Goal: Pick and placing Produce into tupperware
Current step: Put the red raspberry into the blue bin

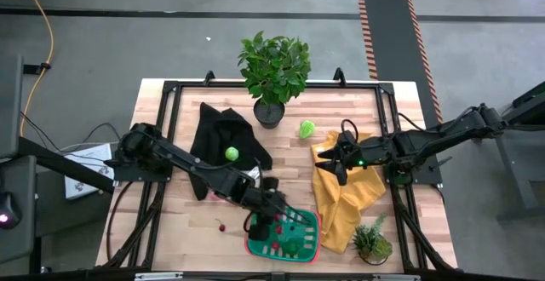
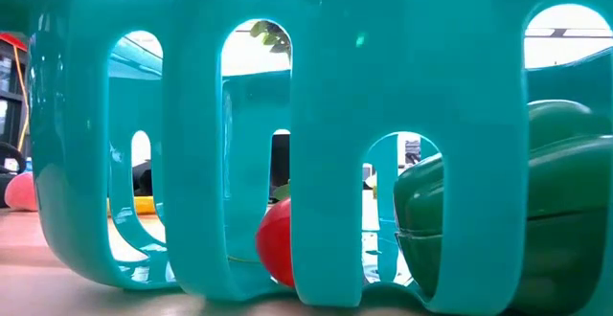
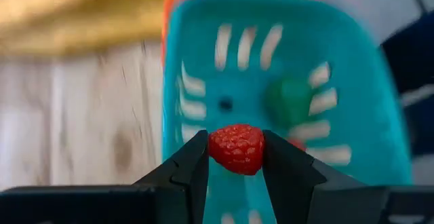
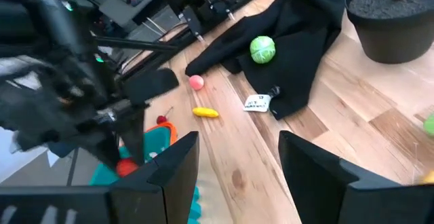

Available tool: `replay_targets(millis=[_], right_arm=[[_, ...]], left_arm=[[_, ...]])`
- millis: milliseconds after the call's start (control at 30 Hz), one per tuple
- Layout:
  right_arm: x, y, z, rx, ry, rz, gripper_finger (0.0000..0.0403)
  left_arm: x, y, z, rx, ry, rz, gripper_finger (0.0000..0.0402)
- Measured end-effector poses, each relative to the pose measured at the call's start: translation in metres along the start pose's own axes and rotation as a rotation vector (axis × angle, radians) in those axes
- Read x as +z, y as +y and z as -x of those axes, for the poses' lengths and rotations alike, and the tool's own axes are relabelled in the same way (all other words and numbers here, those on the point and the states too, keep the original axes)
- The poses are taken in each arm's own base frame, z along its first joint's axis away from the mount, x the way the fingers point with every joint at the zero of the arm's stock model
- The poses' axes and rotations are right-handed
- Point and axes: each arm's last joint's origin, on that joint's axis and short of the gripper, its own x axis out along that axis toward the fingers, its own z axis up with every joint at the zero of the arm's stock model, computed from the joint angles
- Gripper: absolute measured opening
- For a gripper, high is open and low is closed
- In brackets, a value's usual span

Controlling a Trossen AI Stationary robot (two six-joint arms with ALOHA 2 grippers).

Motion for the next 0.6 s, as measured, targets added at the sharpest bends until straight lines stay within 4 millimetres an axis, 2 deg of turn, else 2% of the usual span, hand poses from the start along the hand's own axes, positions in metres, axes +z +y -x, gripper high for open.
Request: replay_targets(millis=[233, 600], right_arm=[[-0.001, -0.001, 0.0, -0.004, 0.008, 0.002, 0.0193], [-0.001, -0.001, 0.0, -0.005, 0.011, 0.003, 0.0193]], left_arm=[[-0.004, -0.005, -0.014, -0.046, 0.028, 0.002, 0.0111], [-0.008, -0.006, -0.018, -0.048, 0.058, -0.002, 0.0111]])
